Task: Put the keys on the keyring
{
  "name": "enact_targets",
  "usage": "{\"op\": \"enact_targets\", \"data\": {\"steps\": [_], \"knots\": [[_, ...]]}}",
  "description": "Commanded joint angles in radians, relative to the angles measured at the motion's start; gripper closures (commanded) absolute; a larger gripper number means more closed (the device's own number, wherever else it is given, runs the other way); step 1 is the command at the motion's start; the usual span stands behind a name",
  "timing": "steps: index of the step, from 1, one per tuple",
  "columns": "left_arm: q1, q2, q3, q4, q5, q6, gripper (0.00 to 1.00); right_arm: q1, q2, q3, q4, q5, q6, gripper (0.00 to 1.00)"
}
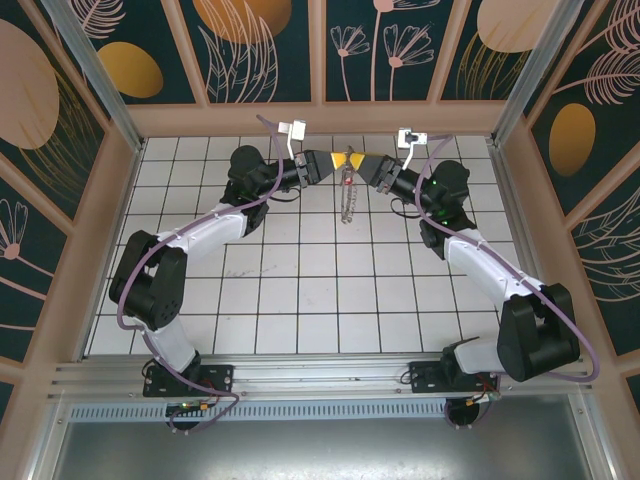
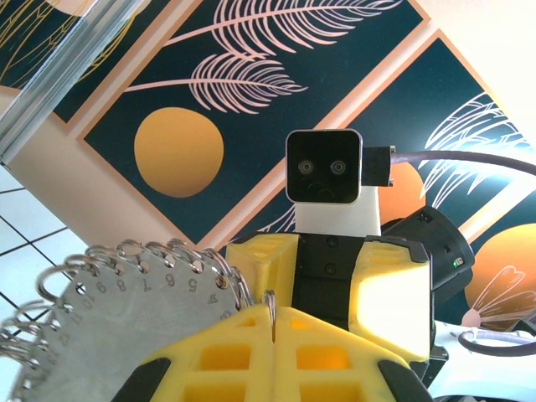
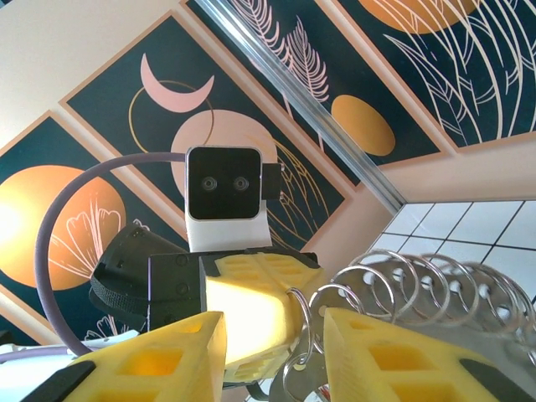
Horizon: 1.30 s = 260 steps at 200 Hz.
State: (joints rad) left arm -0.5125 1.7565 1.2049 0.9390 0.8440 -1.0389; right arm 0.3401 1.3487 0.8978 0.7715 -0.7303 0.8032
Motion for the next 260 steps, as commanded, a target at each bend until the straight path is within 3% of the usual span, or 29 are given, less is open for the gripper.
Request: {"op": "enact_targets", "data": {"steps": [1, 94, 122, 137, 147, 223, 236, 260], "knots": [[-0.004, -0.011, -0.001, 0.073, 0.004, -0.01, 1.0, -0.001, 0.005, 0.025, 0.054, -0.007, 0.013, 0.66], [-0.003, -0.006, 0.002, 0.081, 0.003, -0.015, 1.0, 0.034, 0.038, 0.049, 0.053, -0.026, 0.008, 0.7], [-0.004, -0.007, 0.001, 0.083, 0.002, -0.016, 1.0, 0.033, 0.035, 0.045, 0.05, -0.026, 0.002, 0.85], [-0.003, -0.009, 0.001, 0.082, 0.002, -0.016, 1.0, 0.03, 0.029, 0.042, 0.043, -0.023, -0.001, 0.87], [-0.004, -0.011, 0.001, 0.083, 0.001, -0.015, 1.0, 0.026, 0.022, 0.037, 0.048, -0.022, -0.001, 1.0], [-0.004, -0.005, 0.006, 0.076, 0.01, -0.018, 1.0, 0.014, 0.015, 0.049, 0.018, -0.042, -0.021, 1.0], [-0.003, -0.01, 0.011, 0.045, 0.009, 0.001, 0.77, 0.008, 0.02, 0.072, -0.04, -0.053, -0.059, 1.0], [0.008, -0.036, 0.027, -0.095, -0.009, 0.109, 0.58, -0.023, 0.036, 0.134, -0.19, -0.122, -0.161, 1.0]]}}
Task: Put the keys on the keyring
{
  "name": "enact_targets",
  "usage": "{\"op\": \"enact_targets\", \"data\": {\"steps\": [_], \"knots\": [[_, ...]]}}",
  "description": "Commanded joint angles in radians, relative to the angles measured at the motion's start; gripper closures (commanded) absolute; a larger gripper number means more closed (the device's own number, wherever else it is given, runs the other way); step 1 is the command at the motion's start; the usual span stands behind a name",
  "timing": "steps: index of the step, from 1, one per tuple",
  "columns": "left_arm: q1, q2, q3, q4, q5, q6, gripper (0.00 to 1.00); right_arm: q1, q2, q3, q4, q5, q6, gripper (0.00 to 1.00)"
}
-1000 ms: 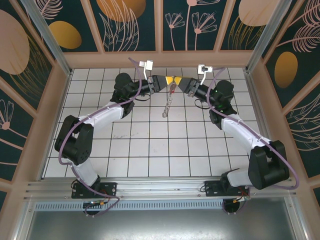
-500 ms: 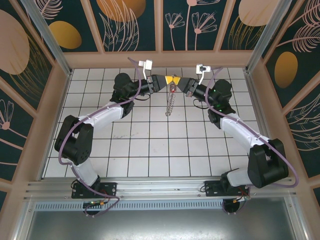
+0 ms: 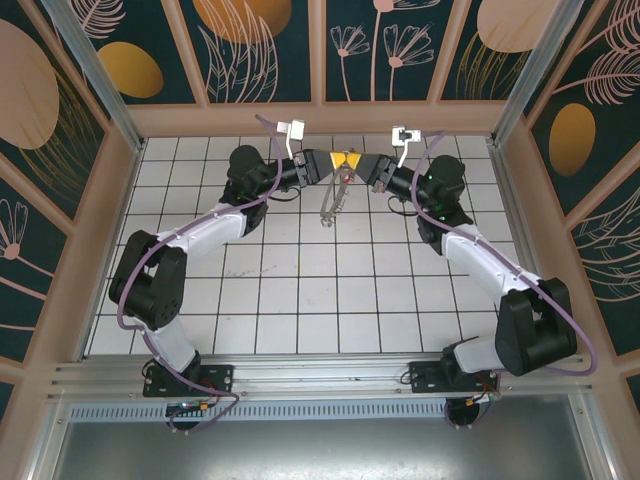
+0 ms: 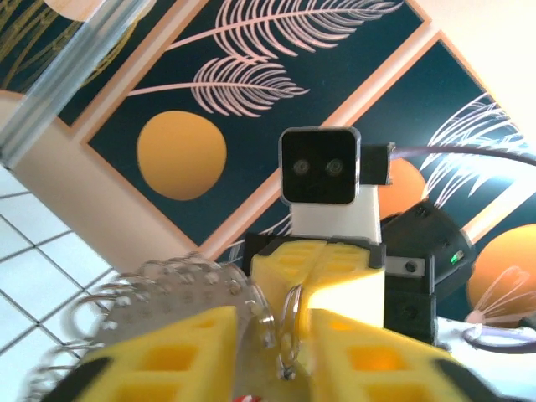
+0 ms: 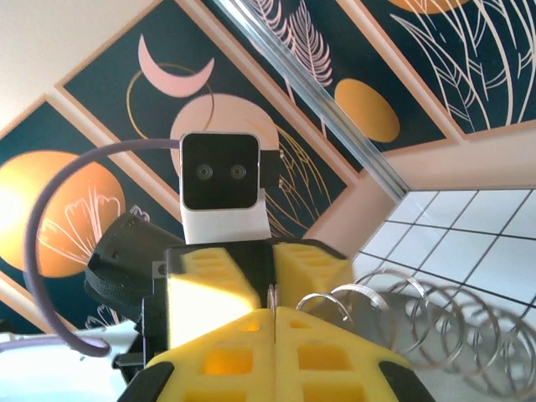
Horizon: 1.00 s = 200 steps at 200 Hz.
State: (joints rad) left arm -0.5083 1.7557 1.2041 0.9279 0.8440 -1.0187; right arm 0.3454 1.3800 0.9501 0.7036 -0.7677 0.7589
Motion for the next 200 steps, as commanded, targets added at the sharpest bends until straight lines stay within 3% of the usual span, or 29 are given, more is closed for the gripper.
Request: {"op": "enact_targets", "data": {"steps": [1, 28, 50, 85, 127, 200], "knots": [[0.005, -0.035, 0.029, -0.09, -0.009, 0.094, 0.58, -0.031, 0.006, 0.084, -0.128, -0.091, -0.12, 1.0], [0.037, -0.084, 0.056, -0.229, -0.012, 0.198, 0.5, -0.076, 0.047, 0.168, -0.309, -0.229, -0.254, 1.0], [0.054, -0.088, 0.099, -0.339, 0.003, 0.277, 0.49, -0.093, 0.087, 0.253, -0.497, -0.311, -0.396, 1.0], [0.054, -0.052, 0.181, -0.468, 0.071, 0.354, 0.49, -0.095, 0.138, 0.321, -0.655, -0.385, -0.528, 1.0], [0.054, -0.003, 0.228, -0.567, 0.138, 0.418, 0.59, -0.097, 0.187, 0.354, -0.697, -0.42, -0.57, 1.0], [0.054, 0.034, 0.221, -0.624, 0.162, 0.466, 0.62, -0.097, 0.209, 0.366, -0.697, -0.433, -0.573, 1.0]]}}
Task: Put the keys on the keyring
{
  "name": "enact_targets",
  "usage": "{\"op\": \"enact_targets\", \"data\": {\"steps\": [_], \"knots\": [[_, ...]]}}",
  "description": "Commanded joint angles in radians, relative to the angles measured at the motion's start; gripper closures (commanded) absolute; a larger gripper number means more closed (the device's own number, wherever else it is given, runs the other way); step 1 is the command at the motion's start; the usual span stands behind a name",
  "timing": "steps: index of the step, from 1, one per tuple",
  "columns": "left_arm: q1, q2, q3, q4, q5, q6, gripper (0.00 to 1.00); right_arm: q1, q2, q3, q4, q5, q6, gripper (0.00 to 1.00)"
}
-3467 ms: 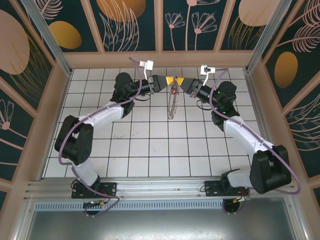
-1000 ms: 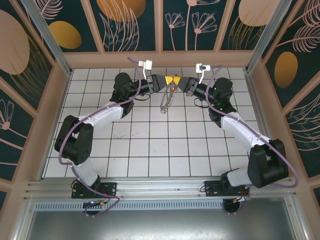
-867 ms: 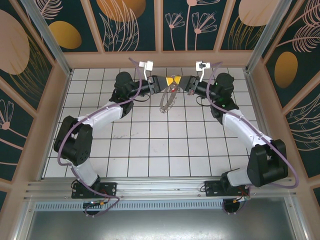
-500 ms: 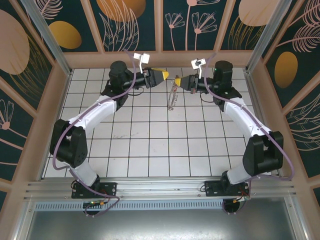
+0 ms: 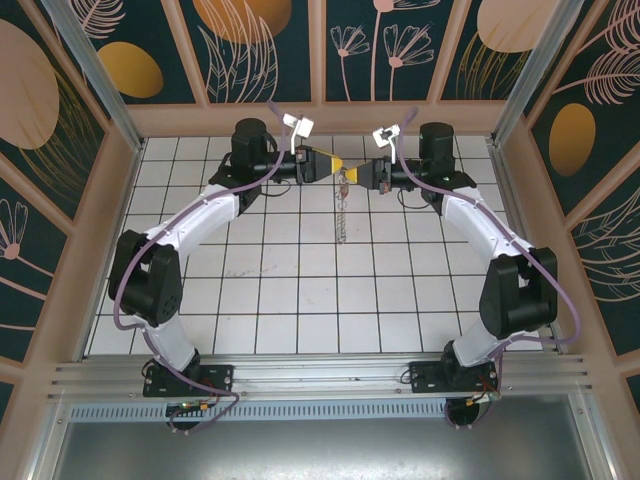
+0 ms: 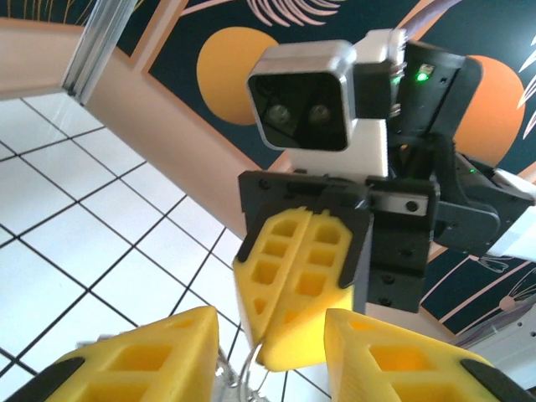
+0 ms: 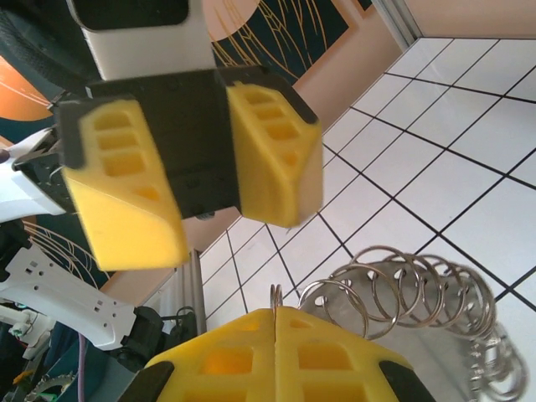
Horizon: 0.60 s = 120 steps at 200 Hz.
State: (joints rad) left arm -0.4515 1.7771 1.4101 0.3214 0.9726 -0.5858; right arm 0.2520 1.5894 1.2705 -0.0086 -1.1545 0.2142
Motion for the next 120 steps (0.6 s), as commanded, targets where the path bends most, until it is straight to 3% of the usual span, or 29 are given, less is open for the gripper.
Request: {"op": "enact_targets", "data": {"steps": [1, 120], "knots": [[-0.003, 0.013, 0.015, -0.017, 0.034, 0.034, 0.62, -0.003, -0.001, 0.046, 0.015, -0.046, -0.028, 1.0], [-0.004, 0.026, -0.055, 0.116, 0.069, -0.053, 0.64, -0.002, -0.009, 0.034, 0.058, -0.033, 0.005, 1.0]]}}
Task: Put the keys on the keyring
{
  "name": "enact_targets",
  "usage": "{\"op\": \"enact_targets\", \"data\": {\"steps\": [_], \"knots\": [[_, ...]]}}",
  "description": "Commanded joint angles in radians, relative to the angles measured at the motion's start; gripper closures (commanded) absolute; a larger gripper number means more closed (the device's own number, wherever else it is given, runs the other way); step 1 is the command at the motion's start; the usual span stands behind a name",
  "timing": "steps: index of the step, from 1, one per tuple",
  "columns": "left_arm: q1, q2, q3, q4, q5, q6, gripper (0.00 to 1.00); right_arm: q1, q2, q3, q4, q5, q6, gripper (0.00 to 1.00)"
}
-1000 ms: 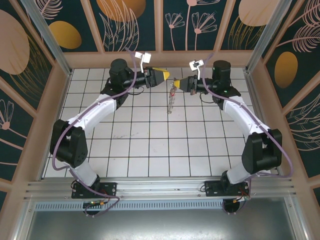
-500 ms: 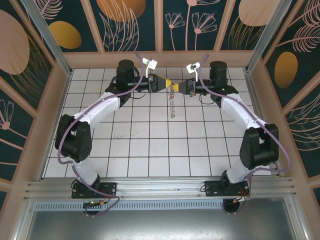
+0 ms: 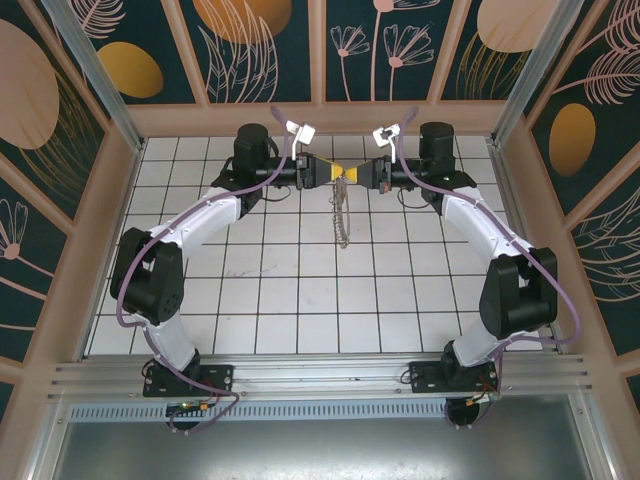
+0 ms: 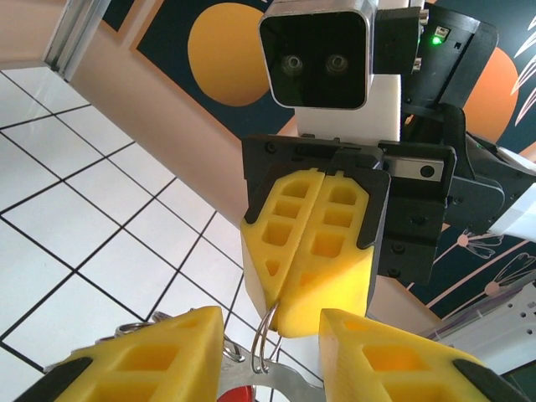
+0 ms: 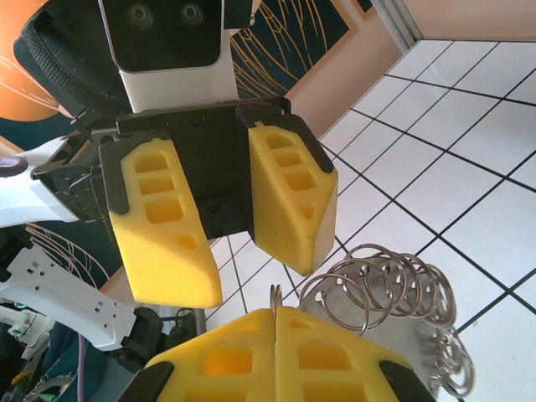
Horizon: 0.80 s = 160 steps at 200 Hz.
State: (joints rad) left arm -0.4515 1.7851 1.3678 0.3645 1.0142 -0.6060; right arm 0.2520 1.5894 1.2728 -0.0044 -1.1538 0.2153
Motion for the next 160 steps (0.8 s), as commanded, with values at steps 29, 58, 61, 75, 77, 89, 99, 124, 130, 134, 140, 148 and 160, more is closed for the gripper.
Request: {"op": "enact_targets", "data": {"steps": [29, 58, 61, 75, 77, 89, 99, 124, 130, 134, 140, 148, 160], "knots": [[-0.009, 0.026, -0.015, 0.096, 0.033, -0.051, 0.65, -0.003, -0.013, 0.023, 0.074, -0.036, 0.017, 1.0], [-0.014, 0.034, -0.016, 0.107, 0.032, -0.055, 0.65, -0.003, -0.014, 0.018, 0.083, -0.037, 0.023, 1.0], [-0.015, 0.034, -0.016, 0.109, 0.033, -0.057, 0.65, -0.003, -0.015, 0.017, 0.083, -0.035, 0.024, 1.0], [-0.018, 0.037, -0.016, 0.113, 0.037, -0.058, 0.66, -0.003, -0.017, 0.016, 0.084, -0.034, 0.024, 1.0], [-0.018, 0.036, -0.016, 0.113, 0.037, -0.059, 0.66, -0.003, -0.017, 0.017, 0.085, -0.034, 0.024, 1.0], [-0.019, 0.036, -0.018, 0.117, 0.037, -0.059, 0.69, -0.003, -0.014, 0.016, 0.086, -0.033, 0.026, 1.0], [-0.022, 0.036, -0.018, 0.122, 0.037, -0.063, 0.71, -0.003, -0.014, 0.014, 0.088, -0.034, 0.026, 1.0], [-0.027, 0.035, -0.014, 0.138, 0.042, -0.072, 0.83, -0.003, -0.012, 0.012, 0.094, -0.032, 0.031, 1.0], [-0.029, 0.035, -0.013, 0.144, 0.045, -0.074, 0.88, -0.002, -0.01, 0.013, 0.097, -0.032, 0.033, 1.0], [-0.03, 0.034, -0.013, 0.147, 0.044, -0.075, 0.9, -0.003, -0.011, 0.013, 0.098, -0.03, 0.034, 1.0], [-0.031, 0.033, -0.013, 0.152, 0.043, -0.079, 0.92, -0.003, -0.011, 0.01, 0.099, -0.032, 0.035, 1.0], [-0.033, 0.032, -0.015, 0.159, 0.043, -0.084, 0.94, -0.003, -0.012, 0.01, 0.1, -0.032, 0.035, 1.0], [-0.035, 0.031, -0.015, 0.166, 0.043, -0.088, 0.99, -0.003, -0.012, 0.01, 0.101, -0.032, 0.035, 1.0]]}}
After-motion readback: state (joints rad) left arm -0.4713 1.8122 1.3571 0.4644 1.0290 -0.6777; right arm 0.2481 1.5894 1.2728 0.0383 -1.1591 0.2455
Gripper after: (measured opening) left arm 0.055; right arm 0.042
